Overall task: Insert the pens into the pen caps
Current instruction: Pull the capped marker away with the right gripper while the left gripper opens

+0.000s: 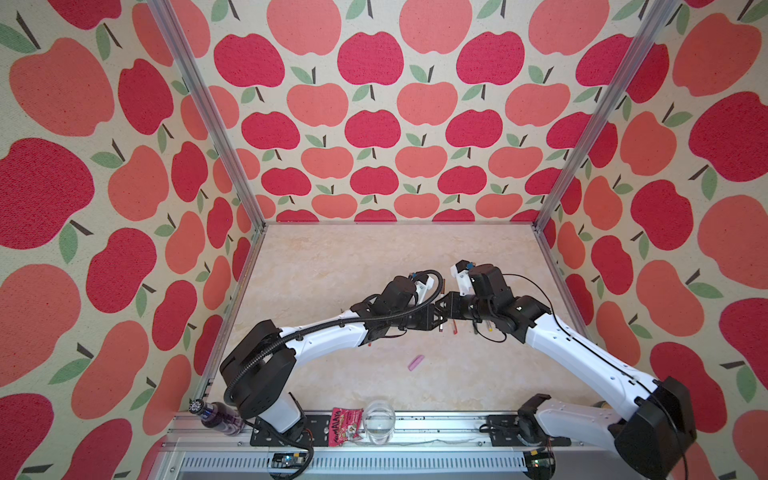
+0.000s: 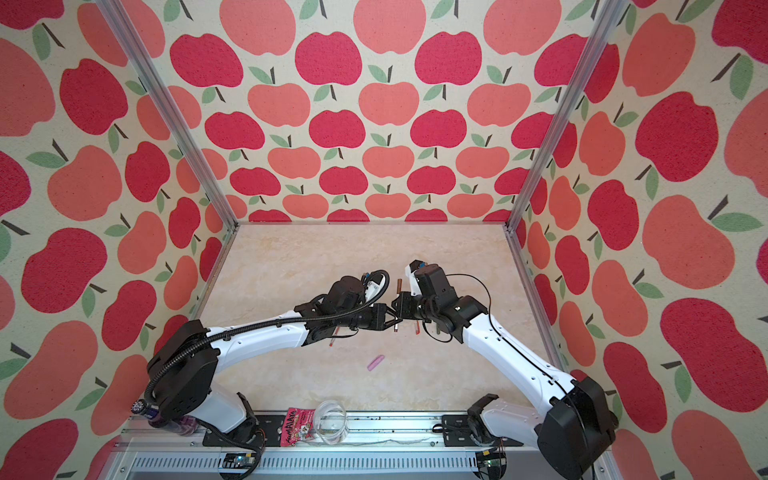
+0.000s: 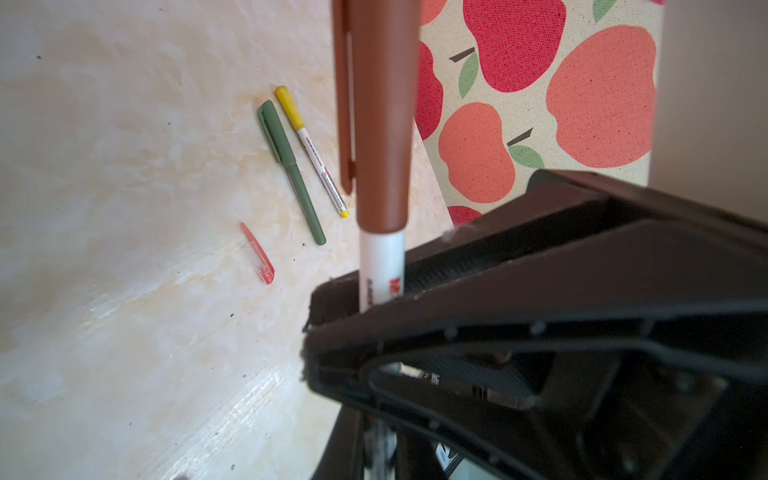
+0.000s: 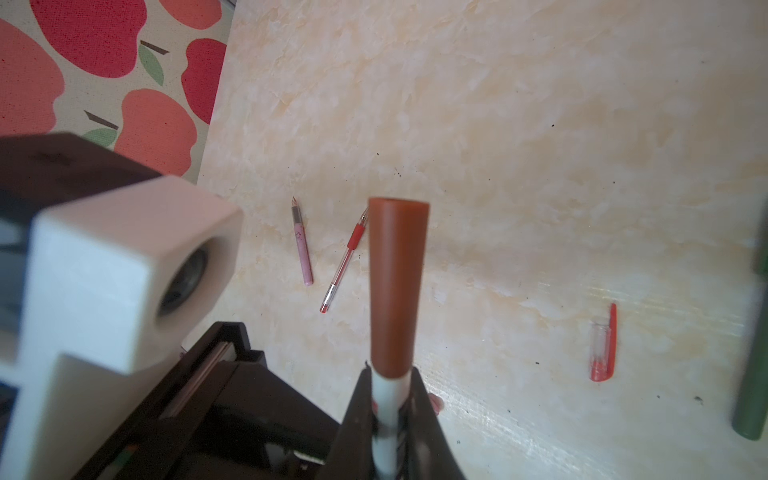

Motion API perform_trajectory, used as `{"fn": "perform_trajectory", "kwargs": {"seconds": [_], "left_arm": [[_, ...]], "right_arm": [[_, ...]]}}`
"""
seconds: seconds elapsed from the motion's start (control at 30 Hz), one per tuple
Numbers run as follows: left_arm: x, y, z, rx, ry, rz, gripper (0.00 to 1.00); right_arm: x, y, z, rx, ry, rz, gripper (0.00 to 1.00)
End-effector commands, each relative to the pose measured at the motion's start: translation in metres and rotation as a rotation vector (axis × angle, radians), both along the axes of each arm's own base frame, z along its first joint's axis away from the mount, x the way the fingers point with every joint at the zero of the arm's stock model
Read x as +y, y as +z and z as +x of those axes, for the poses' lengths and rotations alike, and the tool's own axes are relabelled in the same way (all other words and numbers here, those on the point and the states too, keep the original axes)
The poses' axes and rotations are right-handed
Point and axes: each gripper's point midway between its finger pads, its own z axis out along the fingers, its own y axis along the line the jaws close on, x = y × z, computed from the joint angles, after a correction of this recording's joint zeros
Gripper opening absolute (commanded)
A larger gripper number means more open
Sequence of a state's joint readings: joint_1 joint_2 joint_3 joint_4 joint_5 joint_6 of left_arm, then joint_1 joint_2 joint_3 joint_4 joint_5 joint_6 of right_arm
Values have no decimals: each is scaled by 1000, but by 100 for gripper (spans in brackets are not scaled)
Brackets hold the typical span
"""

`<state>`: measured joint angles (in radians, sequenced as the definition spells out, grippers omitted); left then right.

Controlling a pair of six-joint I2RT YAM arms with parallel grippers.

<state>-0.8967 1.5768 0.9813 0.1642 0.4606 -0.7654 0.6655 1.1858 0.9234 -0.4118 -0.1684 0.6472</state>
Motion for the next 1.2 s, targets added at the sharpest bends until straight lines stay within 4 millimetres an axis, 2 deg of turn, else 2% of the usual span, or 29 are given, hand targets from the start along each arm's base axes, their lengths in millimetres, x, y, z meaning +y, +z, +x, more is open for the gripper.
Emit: {"fn": "perform_trajectory", "kwargs": {"seconds": [0.0,0.03,0.17,0.27,0.33,0.47,0.63,0.87,1.17], "left_arm": [[-5,7,8,-16,-1,-28,12],[-4,7,8,-16,1,-28,24],[8,6,5,-28,12,-19,44],[26,1,3,-36,37,8,50],[40,-2,2,-39,60,22,51],[70,-9,2,-49,117,49,51],[93,-7,4,-72,164,53,52],[105,-2,6,-96,178,53,52],[110,-2,6,-96,188,45,52]], "right_arm": [[-4,19,6,-53,-11,-21,0],[-7,20,7,-57,-11,-34,0],[-29,21,13,-43,-22,-128,0],[-49,14,14,-22,-28,-215,0],[-60,4,14,4,-21,-282,0],[-78,-31,12,76,20,-436,0],[-94,-69,17,130,40,-591,0],[-96,-111,33,174,31,-675,0],[-93,-141,58,186,-21,-727,0]]}}
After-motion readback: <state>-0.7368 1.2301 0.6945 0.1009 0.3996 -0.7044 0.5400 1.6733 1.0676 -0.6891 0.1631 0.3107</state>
